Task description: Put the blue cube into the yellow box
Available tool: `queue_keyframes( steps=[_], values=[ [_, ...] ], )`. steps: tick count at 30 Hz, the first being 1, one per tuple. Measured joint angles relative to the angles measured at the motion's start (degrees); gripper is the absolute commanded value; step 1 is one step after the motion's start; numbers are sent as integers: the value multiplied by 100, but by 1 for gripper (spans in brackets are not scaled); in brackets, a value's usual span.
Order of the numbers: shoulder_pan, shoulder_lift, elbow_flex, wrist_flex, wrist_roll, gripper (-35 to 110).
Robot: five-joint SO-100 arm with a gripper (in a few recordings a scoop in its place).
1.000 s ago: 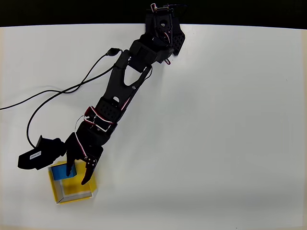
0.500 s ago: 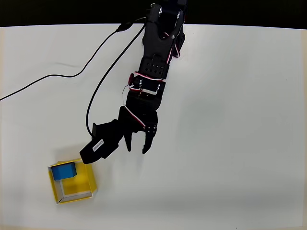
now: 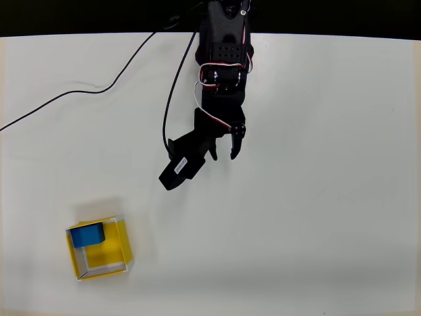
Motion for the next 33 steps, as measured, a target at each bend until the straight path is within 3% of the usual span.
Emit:
queue_keyframes(
  steps=[8, 17, 33],
  values=[
    [-229, 1670, 1160, 1556, 439, 14],
    [-272, 1951, 1248, 2514, 914, 16],
    [0, 1951, 1248, 2654, 1283, 19]
  ],
)
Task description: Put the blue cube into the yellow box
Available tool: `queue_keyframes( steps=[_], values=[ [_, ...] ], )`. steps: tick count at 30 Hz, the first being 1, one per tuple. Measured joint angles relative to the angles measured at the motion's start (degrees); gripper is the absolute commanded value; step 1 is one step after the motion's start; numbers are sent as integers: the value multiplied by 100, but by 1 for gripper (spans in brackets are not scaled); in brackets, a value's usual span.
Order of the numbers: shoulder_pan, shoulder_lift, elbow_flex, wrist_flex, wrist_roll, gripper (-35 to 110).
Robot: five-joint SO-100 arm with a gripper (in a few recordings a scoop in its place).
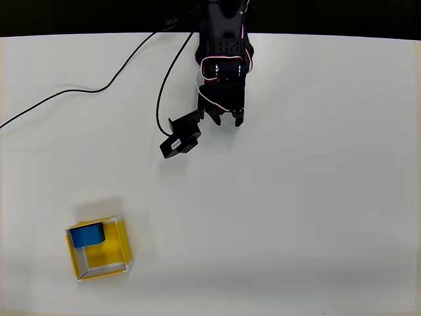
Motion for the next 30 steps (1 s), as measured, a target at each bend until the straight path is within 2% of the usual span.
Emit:
queue_keyframes(
  steps=[30],
  values=[
    [-308, 0, 0, 0, 0, 19]
  ],
)
